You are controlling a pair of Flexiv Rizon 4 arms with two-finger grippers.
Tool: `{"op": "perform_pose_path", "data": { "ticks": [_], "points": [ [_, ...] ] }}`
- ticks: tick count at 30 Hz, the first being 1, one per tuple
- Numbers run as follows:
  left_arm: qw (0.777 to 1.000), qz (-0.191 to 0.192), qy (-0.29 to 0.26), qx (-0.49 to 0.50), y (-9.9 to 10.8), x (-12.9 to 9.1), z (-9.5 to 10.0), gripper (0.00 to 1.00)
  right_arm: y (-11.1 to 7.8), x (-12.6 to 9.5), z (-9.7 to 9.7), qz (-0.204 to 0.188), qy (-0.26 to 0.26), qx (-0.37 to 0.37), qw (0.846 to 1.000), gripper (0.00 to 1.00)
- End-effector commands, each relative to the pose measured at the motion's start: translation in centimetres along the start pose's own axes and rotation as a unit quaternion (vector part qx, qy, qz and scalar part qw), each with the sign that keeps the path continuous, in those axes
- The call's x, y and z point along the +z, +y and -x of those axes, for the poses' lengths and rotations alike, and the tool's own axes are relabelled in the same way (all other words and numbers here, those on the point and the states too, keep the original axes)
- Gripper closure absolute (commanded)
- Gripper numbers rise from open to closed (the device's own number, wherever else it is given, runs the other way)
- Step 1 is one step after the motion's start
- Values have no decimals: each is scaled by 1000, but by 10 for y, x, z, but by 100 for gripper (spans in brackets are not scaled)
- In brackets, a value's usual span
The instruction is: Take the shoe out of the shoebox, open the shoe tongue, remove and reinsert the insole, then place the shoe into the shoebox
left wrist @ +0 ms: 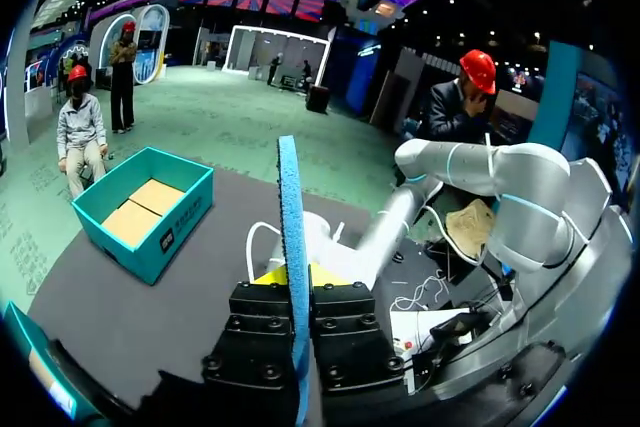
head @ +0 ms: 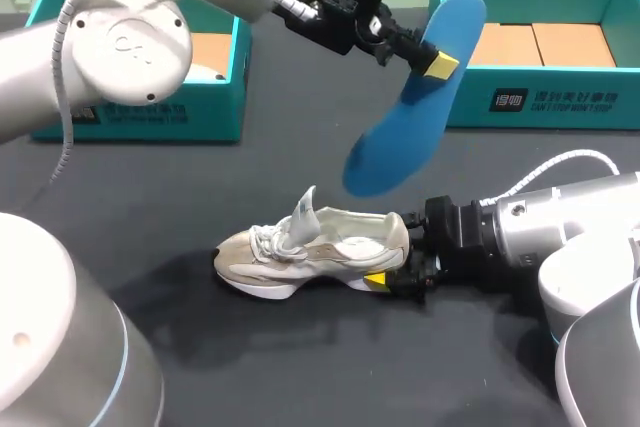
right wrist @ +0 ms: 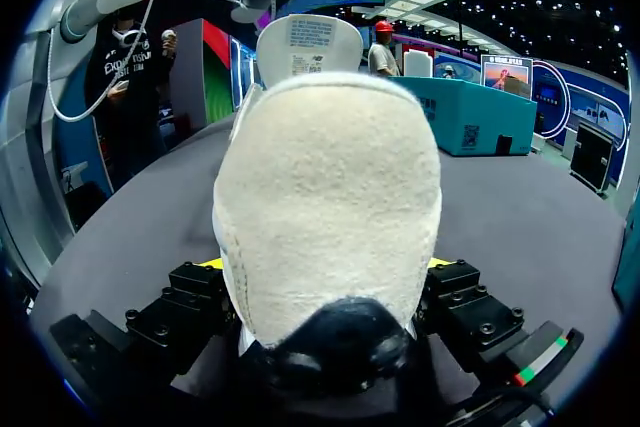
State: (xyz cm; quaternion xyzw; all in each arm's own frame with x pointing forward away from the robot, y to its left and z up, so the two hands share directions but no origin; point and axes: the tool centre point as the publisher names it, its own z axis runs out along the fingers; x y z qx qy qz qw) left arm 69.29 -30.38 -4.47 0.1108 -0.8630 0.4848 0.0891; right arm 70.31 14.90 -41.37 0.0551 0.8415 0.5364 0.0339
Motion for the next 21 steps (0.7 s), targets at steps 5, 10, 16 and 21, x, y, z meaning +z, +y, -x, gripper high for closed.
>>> {"op": "perform_pose_path", "data": {
  "ticks": [5, 10, 16, 21],
  "points": [
    [997, -70, 16, 4, -13, -37, -19, 100, 0, 1, 0, -2, 0, 0, 1000, 100],
    [995, -96, 36, -6, -13, -66, -29, 100, 0, 1, 0, -2, 0, 0, 1000, 100],
    [992, -111, 53, -9, -15, -87, -34, 100, 0, 1, 0, -2, 0, 0, 1000, 100],
    [992, -111, 53, -9, -15, -87, -34, 100, 0, 1, 0, -2, 0, 0, 1000, 100]
  ]
}}
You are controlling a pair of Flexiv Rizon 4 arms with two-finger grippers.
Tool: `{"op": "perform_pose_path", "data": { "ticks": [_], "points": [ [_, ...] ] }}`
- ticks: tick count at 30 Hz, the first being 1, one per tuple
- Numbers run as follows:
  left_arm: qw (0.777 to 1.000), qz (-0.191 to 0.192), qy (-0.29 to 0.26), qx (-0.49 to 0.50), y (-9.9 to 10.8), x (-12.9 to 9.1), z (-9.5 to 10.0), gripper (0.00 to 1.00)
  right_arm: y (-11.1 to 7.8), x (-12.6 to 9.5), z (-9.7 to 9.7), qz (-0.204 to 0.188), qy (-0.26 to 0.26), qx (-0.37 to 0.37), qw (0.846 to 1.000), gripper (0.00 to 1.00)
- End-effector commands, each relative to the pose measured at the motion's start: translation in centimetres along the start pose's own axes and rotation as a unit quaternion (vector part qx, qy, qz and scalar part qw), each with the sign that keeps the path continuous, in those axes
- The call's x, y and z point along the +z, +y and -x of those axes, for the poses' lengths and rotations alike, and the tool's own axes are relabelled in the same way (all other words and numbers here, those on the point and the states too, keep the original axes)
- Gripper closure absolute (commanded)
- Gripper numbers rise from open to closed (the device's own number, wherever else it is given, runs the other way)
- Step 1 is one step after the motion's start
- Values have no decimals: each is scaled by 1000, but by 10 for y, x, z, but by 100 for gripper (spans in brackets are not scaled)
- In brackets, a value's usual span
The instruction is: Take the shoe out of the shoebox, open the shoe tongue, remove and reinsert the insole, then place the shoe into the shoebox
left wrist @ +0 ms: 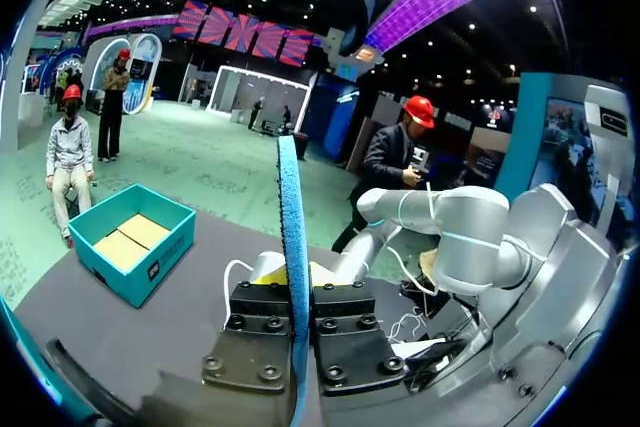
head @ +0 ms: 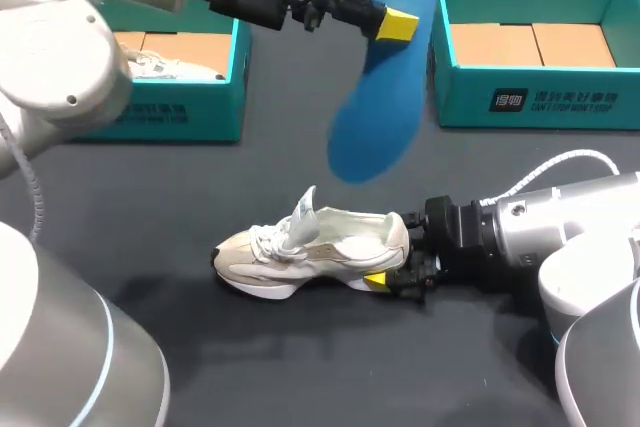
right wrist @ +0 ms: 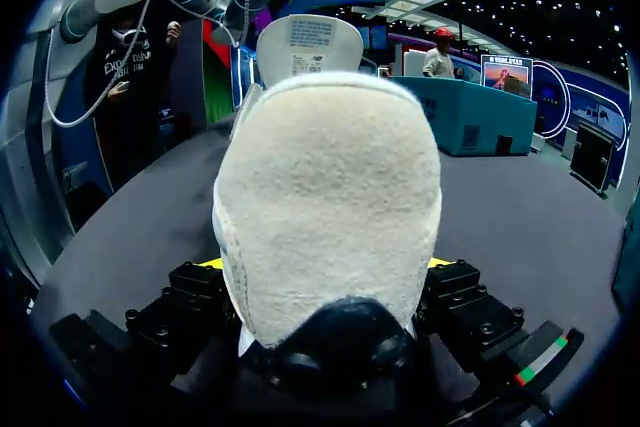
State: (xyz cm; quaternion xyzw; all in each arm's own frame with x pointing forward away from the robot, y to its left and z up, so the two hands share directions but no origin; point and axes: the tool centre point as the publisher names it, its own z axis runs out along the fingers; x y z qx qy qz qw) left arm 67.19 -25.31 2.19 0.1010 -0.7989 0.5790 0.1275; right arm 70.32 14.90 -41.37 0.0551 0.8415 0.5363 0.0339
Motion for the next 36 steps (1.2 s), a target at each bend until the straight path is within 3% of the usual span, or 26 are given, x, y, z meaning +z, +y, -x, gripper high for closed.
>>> {"op": "perform_pose_path", "data": {
  "ticks": [1, 7, 13, 21, 31, 36],
  "points": [
    [1000, -4, -1, 0, 6, -11, -3, 100, 0, 1, 0, -2, 0, 0, 1000, 100],
    [1000, -6, -5, 0, -2, -16, -12, 100, 0, 1, 0, -2, 0, 0, 1000, 100],
    [1000, 3, -6, -12, -12, -45, -28, 100, 0, 1, 0, -2, 0, 0, 1000, 100],
    [999, -46, 14, 0, -18, -76, -61, 100, 0, 1, 0, -2, 0, 0, 1000, 100],
    [999, -46, 14, 0, -18, -76, -61, 100, 0, 1, 0, -2, 0, 0, 1000, 100],
    [999, -20, 31, -7, -17, -76, -67, 100, 0, 1, 0, -2, 0, 0, 1000, 100]
  ]
}}
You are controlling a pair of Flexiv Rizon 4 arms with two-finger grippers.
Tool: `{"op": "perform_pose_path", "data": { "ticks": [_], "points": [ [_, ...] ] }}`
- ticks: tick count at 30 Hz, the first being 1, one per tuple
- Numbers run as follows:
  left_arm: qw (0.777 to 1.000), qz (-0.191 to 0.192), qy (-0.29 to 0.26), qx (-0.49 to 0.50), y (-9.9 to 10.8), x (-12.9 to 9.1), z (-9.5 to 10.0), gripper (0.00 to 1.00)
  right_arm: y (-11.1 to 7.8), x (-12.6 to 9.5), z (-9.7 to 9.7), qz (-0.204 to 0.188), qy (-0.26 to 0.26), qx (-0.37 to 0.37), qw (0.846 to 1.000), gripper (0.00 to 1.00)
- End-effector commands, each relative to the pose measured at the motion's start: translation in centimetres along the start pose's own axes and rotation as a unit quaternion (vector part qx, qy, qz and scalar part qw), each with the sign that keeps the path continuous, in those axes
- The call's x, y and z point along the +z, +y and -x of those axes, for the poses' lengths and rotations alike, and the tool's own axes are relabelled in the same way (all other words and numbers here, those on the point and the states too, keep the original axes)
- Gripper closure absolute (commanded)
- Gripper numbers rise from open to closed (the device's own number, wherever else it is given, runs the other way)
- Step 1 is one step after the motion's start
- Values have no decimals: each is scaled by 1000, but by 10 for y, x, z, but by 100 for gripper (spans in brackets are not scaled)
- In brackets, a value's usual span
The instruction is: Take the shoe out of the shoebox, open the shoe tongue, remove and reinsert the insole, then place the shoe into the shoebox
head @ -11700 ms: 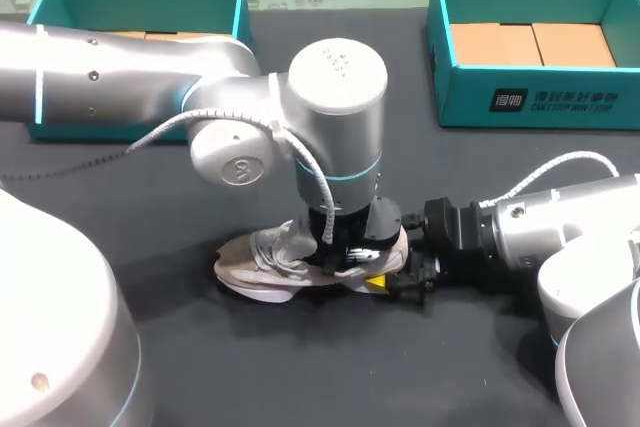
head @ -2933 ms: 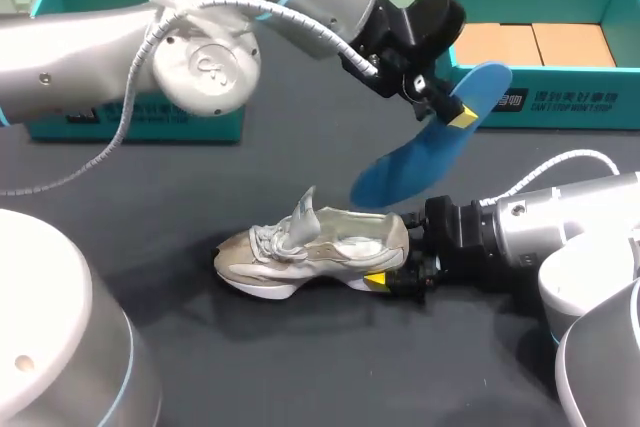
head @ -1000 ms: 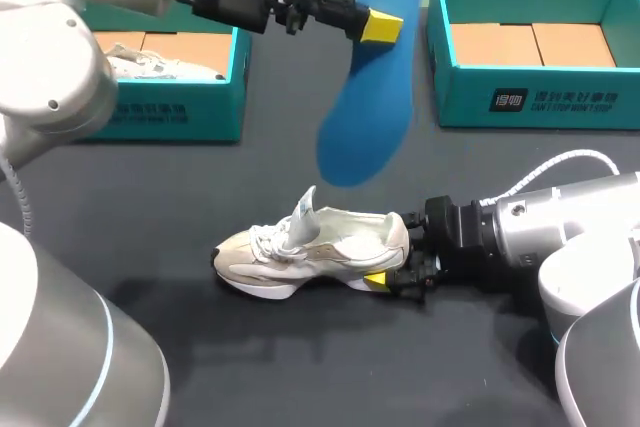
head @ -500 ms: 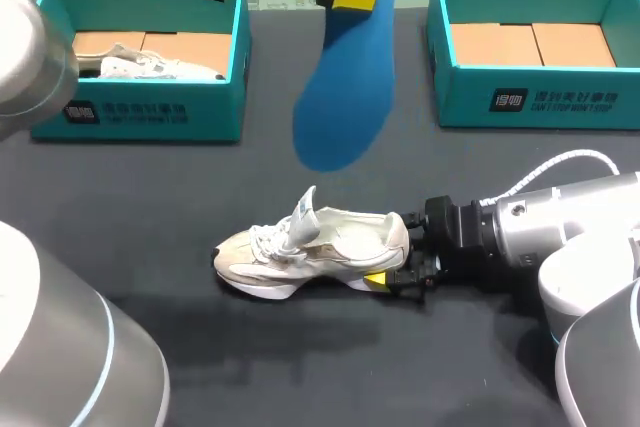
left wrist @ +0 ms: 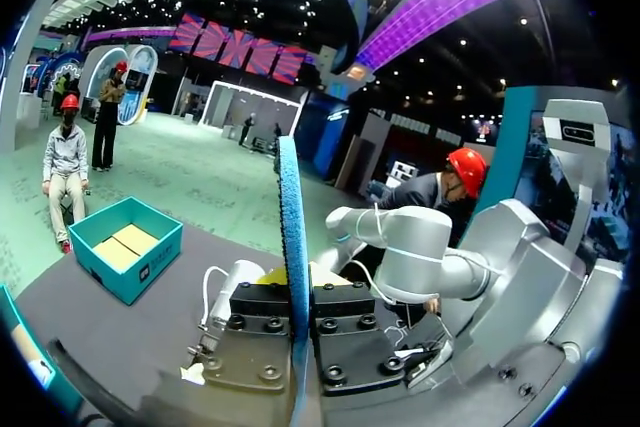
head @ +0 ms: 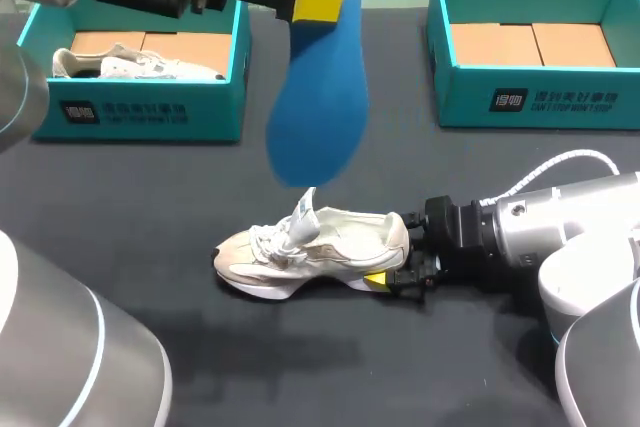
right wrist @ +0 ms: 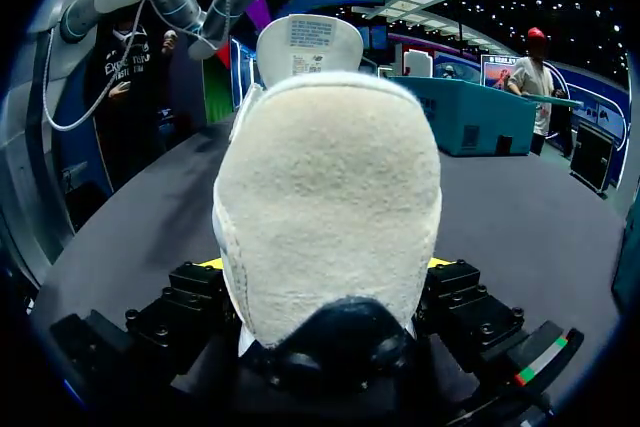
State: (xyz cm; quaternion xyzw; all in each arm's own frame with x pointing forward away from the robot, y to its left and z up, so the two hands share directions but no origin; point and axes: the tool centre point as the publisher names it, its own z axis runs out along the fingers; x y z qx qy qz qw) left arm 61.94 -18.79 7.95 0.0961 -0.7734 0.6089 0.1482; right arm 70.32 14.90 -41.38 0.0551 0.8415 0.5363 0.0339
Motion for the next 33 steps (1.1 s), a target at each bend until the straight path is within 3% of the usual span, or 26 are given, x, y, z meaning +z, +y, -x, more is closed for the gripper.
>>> {"op": "perform_pose_path", "data": {
  "ticks": [1, 7, 15, 23, 33],
  "points": [
    [1000, 24, 2, -3, 0, -2, -1, 100, 0, 1, 0, -2, 0, 0, 1000, 100],
    [1000, 23, 2, -14, 11, -11, -8, 100, 0, 1, 0, -2, 0, 0, 1000, 100],
    [1000, -8, -3, -12, 19, -17, -23, 100, 0, 1, 0, -2, 0, 0, 1000, 100],
    [999, -44, -9, 4, 27, -21, -29, 100, 0, 1, 0, -2, 0, 0, 1000, 100],
    [999, -52, -9, 3, 30, -24, -33, 100, 0, 1, 0, -2, 0, 0, 1000, 100]
  ]
}}
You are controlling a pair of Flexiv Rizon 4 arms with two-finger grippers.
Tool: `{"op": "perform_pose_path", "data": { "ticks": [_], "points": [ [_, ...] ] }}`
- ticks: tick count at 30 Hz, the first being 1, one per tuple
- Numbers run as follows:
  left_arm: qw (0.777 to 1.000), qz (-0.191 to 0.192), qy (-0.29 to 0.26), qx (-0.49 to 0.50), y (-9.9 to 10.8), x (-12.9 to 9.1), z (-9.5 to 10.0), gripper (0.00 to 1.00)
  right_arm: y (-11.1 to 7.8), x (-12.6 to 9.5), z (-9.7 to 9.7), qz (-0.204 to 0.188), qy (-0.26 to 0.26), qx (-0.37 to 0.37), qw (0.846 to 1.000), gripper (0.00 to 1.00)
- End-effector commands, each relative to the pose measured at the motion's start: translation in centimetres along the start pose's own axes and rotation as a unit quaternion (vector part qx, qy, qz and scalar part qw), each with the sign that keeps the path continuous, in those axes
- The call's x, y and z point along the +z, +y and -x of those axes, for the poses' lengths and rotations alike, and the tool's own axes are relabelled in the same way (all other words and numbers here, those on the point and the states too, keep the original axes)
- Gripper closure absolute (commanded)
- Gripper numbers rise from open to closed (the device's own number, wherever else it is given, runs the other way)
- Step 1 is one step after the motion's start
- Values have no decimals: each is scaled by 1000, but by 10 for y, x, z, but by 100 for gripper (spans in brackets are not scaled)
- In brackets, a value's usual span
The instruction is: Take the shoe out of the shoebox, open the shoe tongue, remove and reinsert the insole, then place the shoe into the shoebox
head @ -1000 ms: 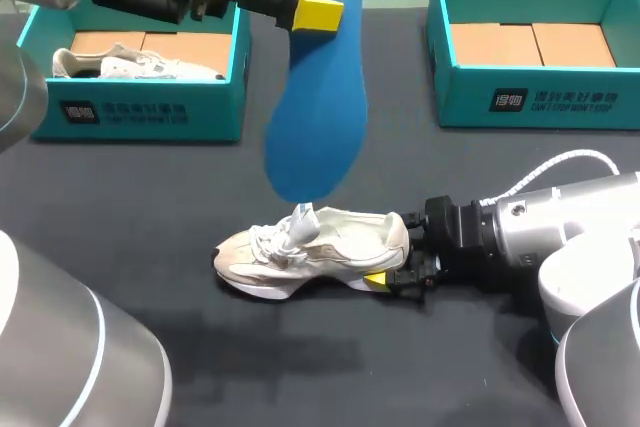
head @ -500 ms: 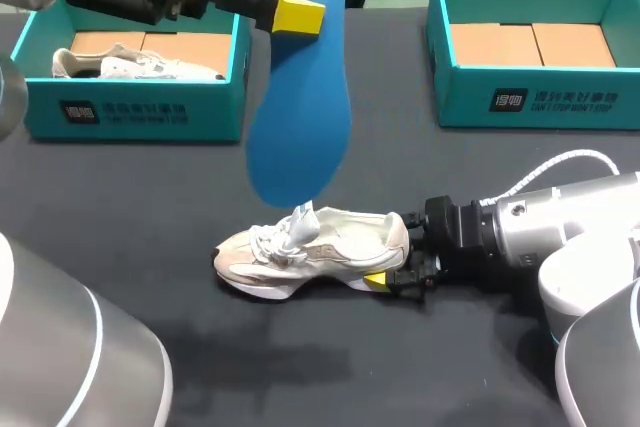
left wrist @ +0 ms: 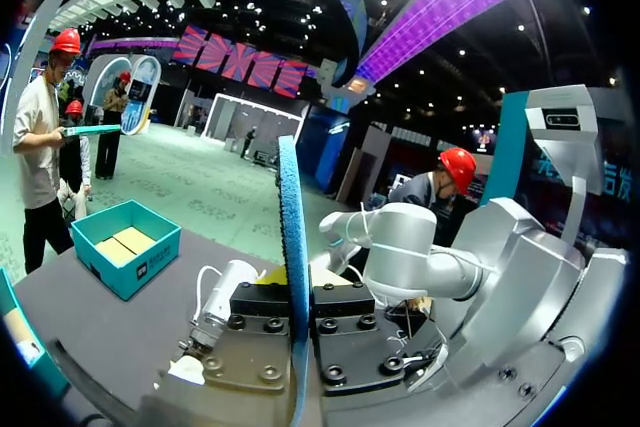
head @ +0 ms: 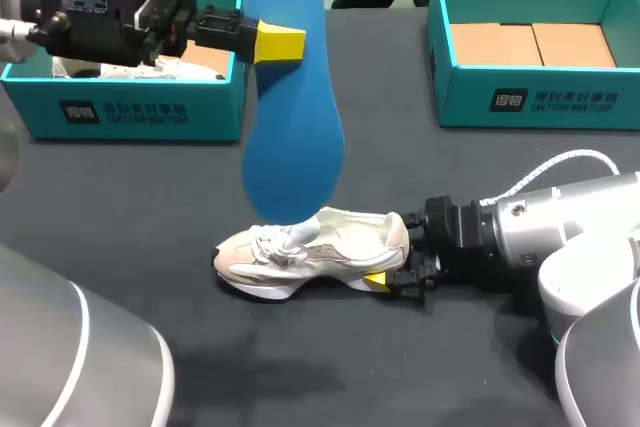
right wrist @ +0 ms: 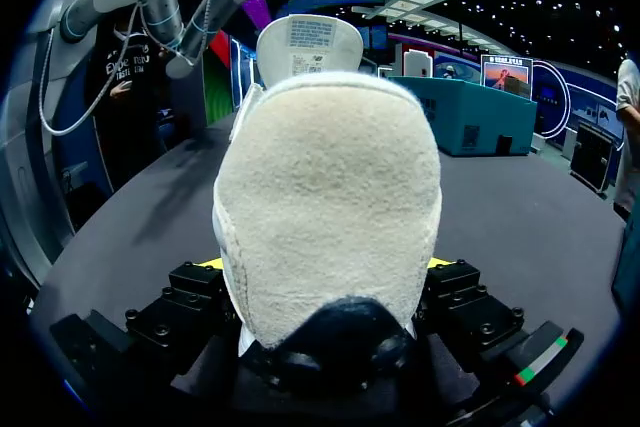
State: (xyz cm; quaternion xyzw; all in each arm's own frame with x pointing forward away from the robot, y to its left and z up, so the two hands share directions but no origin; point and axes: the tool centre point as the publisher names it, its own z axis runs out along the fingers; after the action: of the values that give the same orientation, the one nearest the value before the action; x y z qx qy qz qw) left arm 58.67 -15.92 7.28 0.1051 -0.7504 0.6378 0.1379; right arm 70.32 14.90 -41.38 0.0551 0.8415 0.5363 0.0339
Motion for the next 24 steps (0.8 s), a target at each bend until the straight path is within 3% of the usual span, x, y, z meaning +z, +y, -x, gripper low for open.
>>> {"op": "perform_pose_path", "data": {
  "ticks": [1, 13, 14, 15, 16, 24],
  "points": [
    [1000, -13, -2, 1, 6, -2, -4, 100, 0, 1, 0, -2, 0, 0, 1000, 100],
    [1000, -13, -2, 1, 6, -2, -4, 100, 0, 0, 0, -3, -6, 5, 1000, 100],
    [1000, -13, -2, 1, 6, -2, -4, 100, 0, 0, 1, -3, -7, 5, 1000, 86],
    [1000, -13, -2, 1, 6, -2, -4, 100, 0, 0, 1, -3, -7, 4, 1000, 53],
    [1000, -13, -2, 1, 6, -2, -4, 100, 0, -1, 0, -3, -7, 4, 1000, 0],
    [1000, -13, -2, 1, 6, -2, -4, 100, -3, -15, -3, -42, -18, 1, 999, 0]
  ]
}}
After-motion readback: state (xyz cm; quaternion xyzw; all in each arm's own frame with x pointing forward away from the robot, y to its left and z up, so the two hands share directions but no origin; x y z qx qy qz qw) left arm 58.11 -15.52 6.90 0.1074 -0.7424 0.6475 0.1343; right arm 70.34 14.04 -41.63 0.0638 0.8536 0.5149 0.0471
